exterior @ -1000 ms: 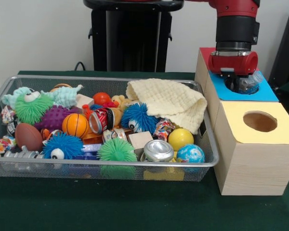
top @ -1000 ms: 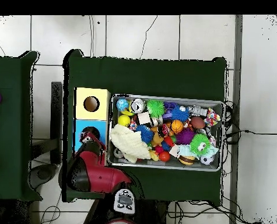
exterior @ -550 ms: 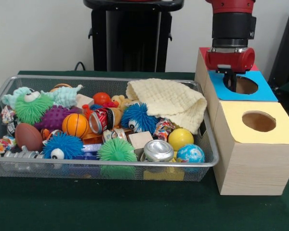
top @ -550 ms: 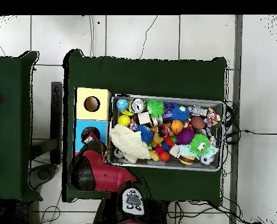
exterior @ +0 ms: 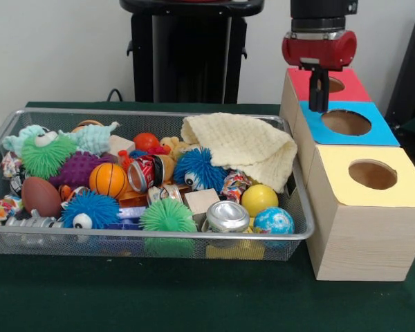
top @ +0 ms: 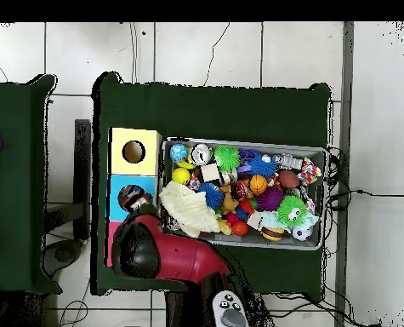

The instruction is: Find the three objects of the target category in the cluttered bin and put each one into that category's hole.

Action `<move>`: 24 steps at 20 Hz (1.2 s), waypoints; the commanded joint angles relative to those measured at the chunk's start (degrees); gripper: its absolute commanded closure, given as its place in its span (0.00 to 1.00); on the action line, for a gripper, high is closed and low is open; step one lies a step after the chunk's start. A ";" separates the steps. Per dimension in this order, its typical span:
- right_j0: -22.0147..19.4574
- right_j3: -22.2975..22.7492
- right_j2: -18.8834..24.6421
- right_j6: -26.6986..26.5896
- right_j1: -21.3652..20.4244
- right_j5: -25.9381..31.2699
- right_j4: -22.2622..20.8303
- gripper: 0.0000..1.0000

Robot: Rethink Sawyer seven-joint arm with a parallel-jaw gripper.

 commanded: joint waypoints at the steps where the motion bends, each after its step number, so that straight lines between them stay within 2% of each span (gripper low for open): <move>1: -4.06 2.70 3.50 3.47 -2.66 3.36 -2.85 1.00; 6: -3.58 1.92 2.95 3.26 -3.46 4.98 -2.86 1.00; 10: -4.34 -1.42 0.82 -0.72 -1.73 4.25 -5.78 1.00; 14: -8.34 -7.97 0.65 -9.03 1.60 5.79 -12.69 1.00; 15: -9.44 -10.05 0.73 -11.82 1.93 7.35 -15.11 1.00; 18: -11.24 -14.46 0.93 -15.87 1.73 12.57 -20.49 1.00; 24: -18.91 -19.40 7.18 -21.56 0.30 21.04 -29.47 1.00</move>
